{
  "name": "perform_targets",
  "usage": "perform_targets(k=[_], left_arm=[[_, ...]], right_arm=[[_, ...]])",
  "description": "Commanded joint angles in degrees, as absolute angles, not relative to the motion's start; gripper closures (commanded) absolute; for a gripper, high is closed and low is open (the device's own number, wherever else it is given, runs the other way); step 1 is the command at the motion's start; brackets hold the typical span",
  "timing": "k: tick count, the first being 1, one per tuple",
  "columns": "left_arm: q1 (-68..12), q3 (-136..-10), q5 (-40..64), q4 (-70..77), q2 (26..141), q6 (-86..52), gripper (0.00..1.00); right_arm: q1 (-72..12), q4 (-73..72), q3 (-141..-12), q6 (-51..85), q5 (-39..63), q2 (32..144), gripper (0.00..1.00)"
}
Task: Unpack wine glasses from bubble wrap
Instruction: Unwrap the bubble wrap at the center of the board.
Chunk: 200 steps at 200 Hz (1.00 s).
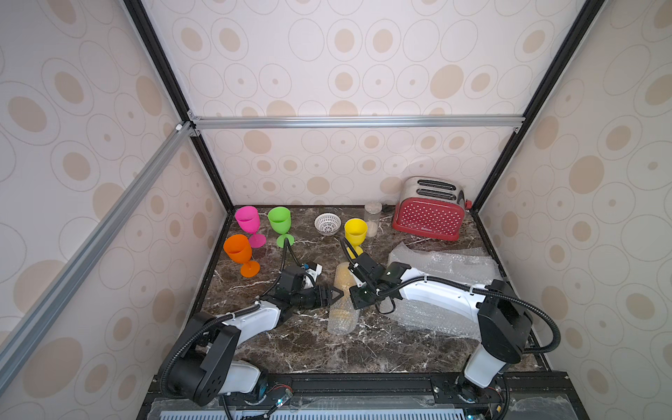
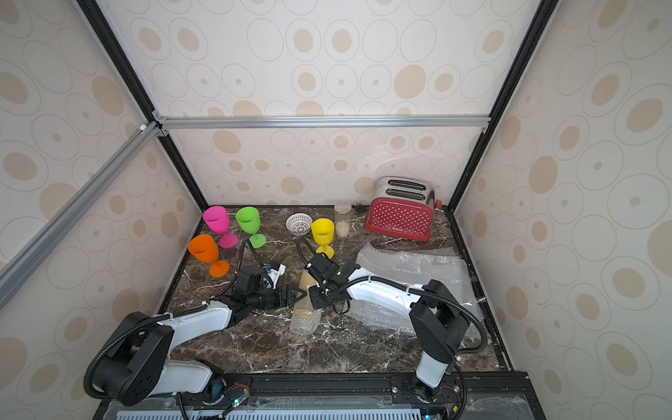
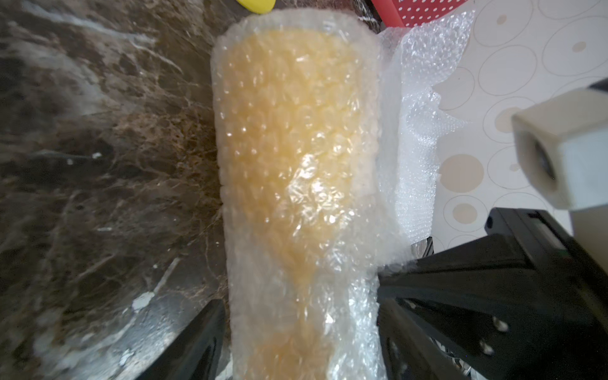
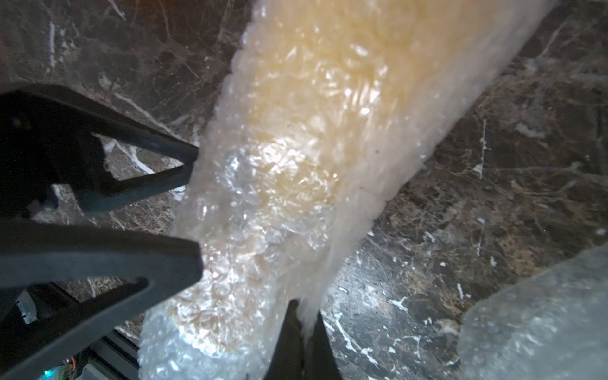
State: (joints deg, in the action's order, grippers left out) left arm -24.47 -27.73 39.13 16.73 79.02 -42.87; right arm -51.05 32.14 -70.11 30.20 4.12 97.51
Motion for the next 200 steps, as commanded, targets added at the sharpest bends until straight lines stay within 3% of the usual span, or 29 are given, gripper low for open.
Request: perform_targets(k=[1,75,96,141,200], left_arm=[[-24.9,-30.1,40.7,19.5,80.6,-40.8,0.30],[-25.7,-32.3,37.3,18.3,83.0,-40.5,0.83],[-26.1,-32.5,35.4,16.5,80.6,-40.4,0.88],[-27.0,-31.9,28.5,8.8,73.1,-43.3,0.94],[-30.5,-32.5,21.4,2.6,70.8,-46.0,0.96]], right_arm=[[-51.4,29.8,-69.5,28.7,6.5,96.4,0.96],[-51.5,35.2,-72.1,27.3,1.3,97.5,0.90],[-51.4,36.6,-73.3,27.0,-0.4,97.8,0.86],[-51.4,36.5,-74.7,27.6,-4.8,97.5,0.64],[-51.5,36.7,-80.7,25.5,-4.3,101.2,0.59]])
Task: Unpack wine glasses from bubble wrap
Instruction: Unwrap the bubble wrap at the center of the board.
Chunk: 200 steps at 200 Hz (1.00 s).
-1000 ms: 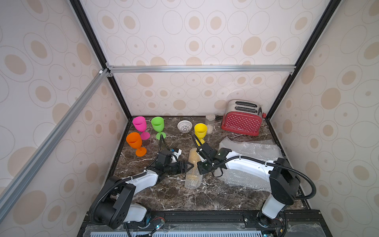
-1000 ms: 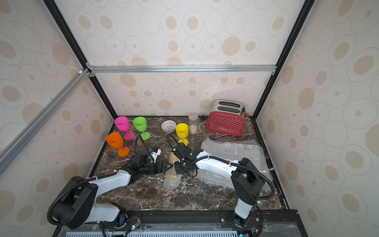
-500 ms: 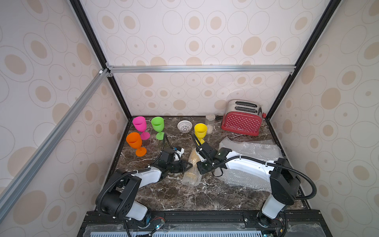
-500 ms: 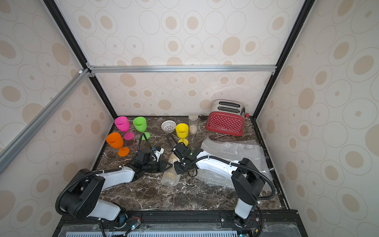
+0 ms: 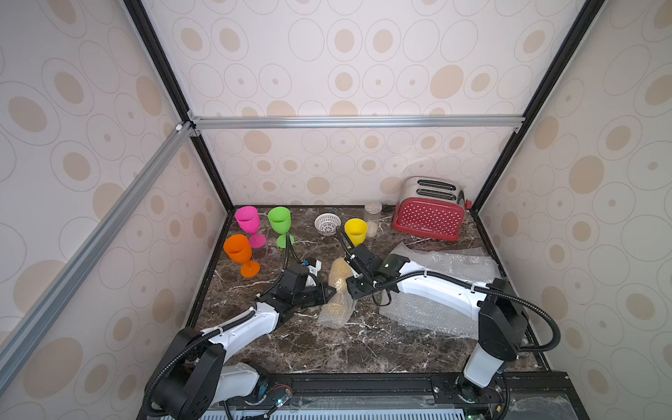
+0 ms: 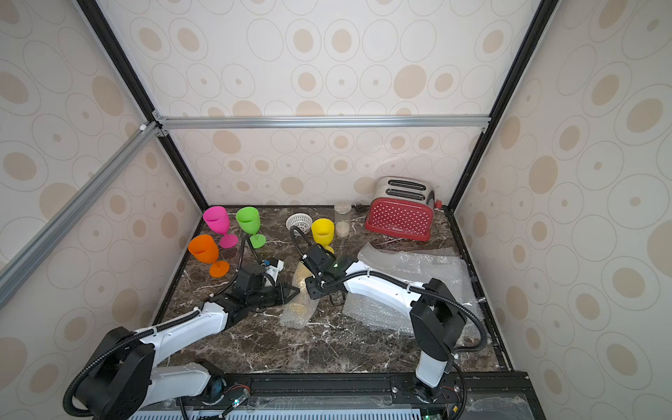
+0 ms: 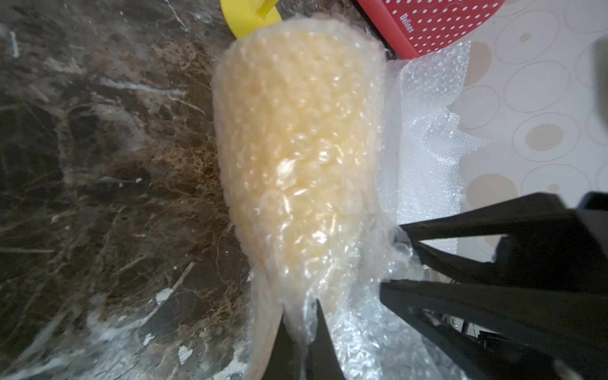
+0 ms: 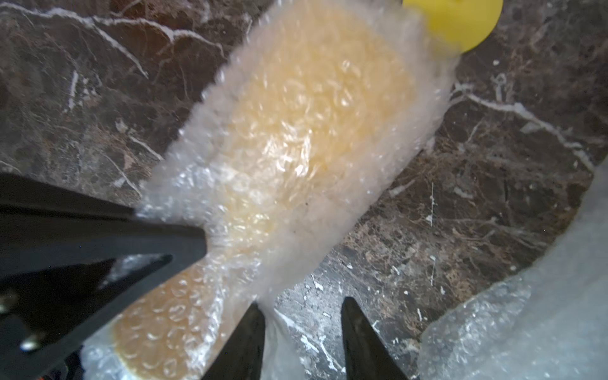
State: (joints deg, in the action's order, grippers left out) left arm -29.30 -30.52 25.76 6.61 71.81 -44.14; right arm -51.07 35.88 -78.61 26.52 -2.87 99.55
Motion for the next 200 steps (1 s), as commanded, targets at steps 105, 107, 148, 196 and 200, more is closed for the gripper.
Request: perform_targets(k=[105,107,148,196,200], left_arm=[[-32.6,-32.6,19.6,4.0,70.4,-49.7,0.98],[-32.6,-32.5,19.6,4.1,70.3,-49.8,0.98],[-32.9,-32.4,20.0,3.5,70.5,-49.4,0.98],[-33.0,-32.0,19.7,2.7,70.3,-48.8,0.98],[-33.0,-31.9,19.6,2.6,70.1,-48.8,0.98]], right_arm=[[-51.3,38.5,-83.2,26.9,-8.4,106.5,0.57],[-51.3,38.6,-83.3,26.8,-8.7,106.6,0.57],[-51.2,39.1,-83.8,27.6,-11.9,108.1,0.58],[-49.6,39.2,-85.1,27.5,-12.3,108.3,0.59],[-49.3,39.1,-84.9,27.6,-12.0,108.2,0.59]])
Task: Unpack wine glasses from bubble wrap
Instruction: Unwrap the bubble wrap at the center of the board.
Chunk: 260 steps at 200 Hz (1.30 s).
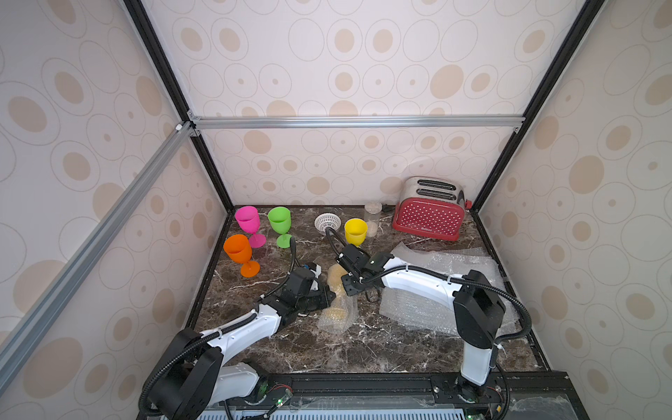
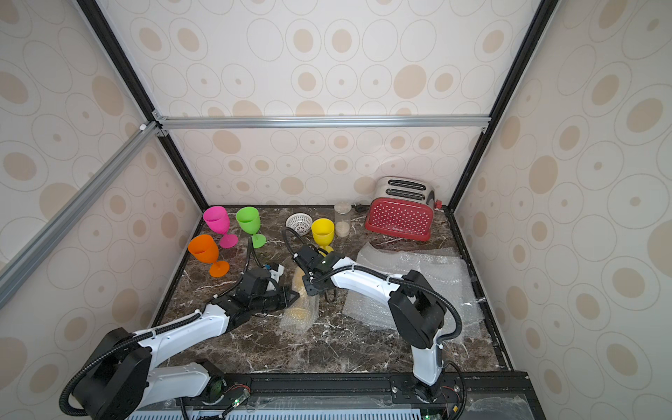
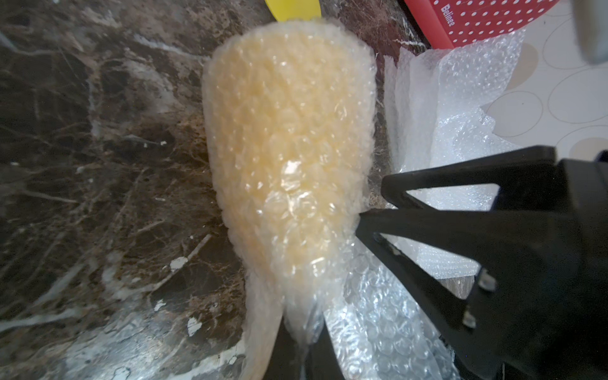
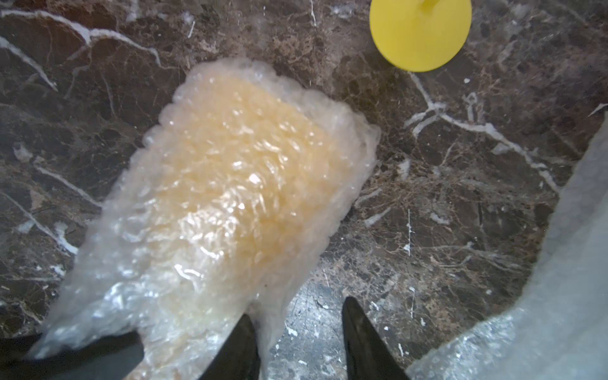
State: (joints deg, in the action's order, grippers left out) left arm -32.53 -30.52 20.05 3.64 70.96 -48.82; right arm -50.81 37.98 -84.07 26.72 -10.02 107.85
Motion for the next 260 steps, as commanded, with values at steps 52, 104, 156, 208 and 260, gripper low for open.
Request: perform_targets(k=[52,104,156,208,260], left_arm=[[-33.0,-30.7,19.2,2.9,69.2,-49.3,0.98],[-33.0,-30.7,19.5,3.3,70.0,-48.9,0.98],[-33.0,-32.4,20.9,4.9,72.2,-48.5,0.98],[-33.2,-32.5,21.5,5.8,73.5,-48.4,0.98],[-33.3,-33.9,22.8,5.9,75.3,-46.7,0.98]], right_arm=[[-45.3,37.5,-80.0,28.7,-11.3,105.6,0.60],[-44.7,34.9,-77.8,28.0,-6.6,103.6,0.60],[-48.6,33.5,-78.8,26.7,-4.9,104.8,0.58],[-49.4,34.0,-78.6,26.5,-6.3,105.0,0.57],[-51.0,33.8,-80.2,22.4,-8.7,106.4,0.57]])
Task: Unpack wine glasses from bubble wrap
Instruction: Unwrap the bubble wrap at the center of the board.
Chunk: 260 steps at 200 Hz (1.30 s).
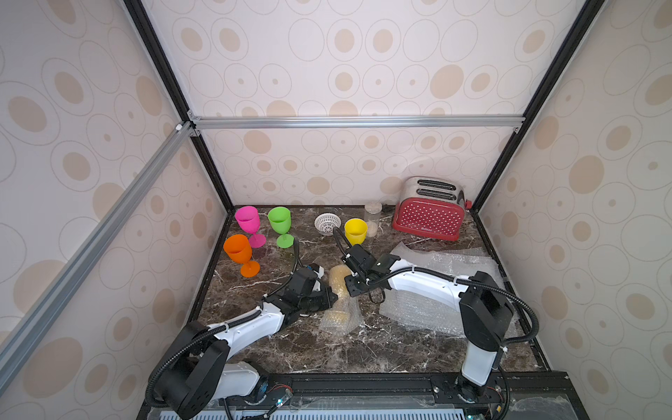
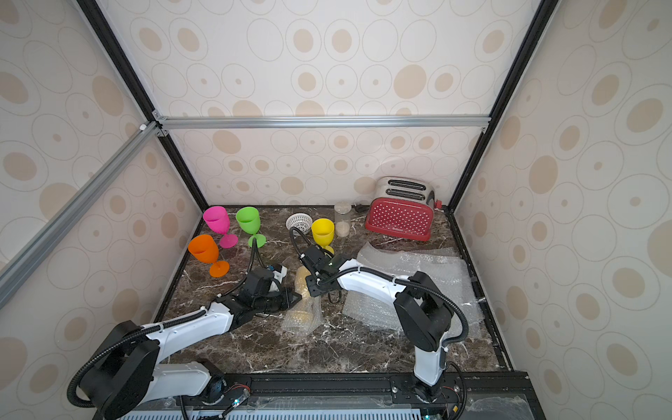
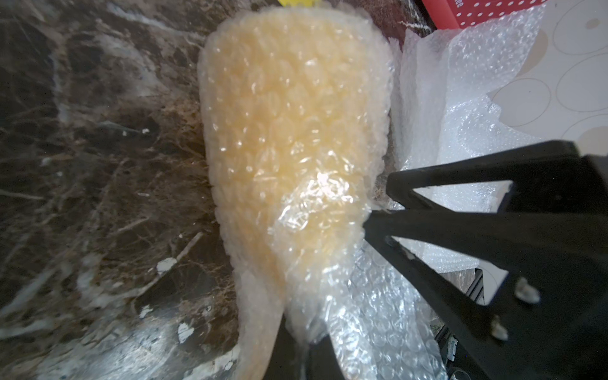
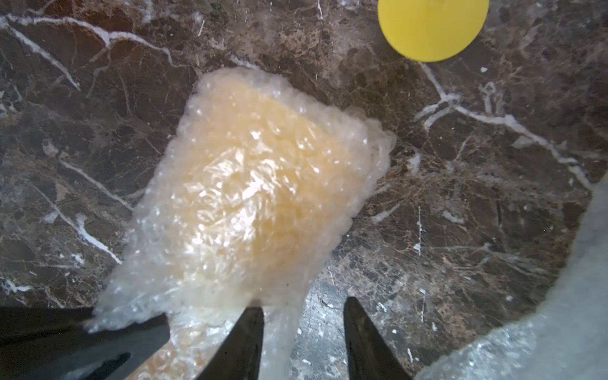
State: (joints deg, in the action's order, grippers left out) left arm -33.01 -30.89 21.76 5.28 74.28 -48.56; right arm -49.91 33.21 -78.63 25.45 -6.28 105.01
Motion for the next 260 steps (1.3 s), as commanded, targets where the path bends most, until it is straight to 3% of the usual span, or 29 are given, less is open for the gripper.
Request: perform_targets(k=[1,130,260], left_arm=[[-33.3,-34.0,22.7,5.8,75.4,-46.6,0.98],[-33.3,-34.2,22.5,2.8,75.7,-44.1,0.98],[-33.3,-31.8,21.0,1.8,72.7,-44.4,0.98]], right_arm=[[-51.0,33.8,-80.2,22.3,-8.8,106.4,0.57],[-50.7,31.7,-84.7,17.2,-13.0,109.1,0.58],[-45.4,31.4,-80.6,22.8,-12.1,106.3,0.58]])
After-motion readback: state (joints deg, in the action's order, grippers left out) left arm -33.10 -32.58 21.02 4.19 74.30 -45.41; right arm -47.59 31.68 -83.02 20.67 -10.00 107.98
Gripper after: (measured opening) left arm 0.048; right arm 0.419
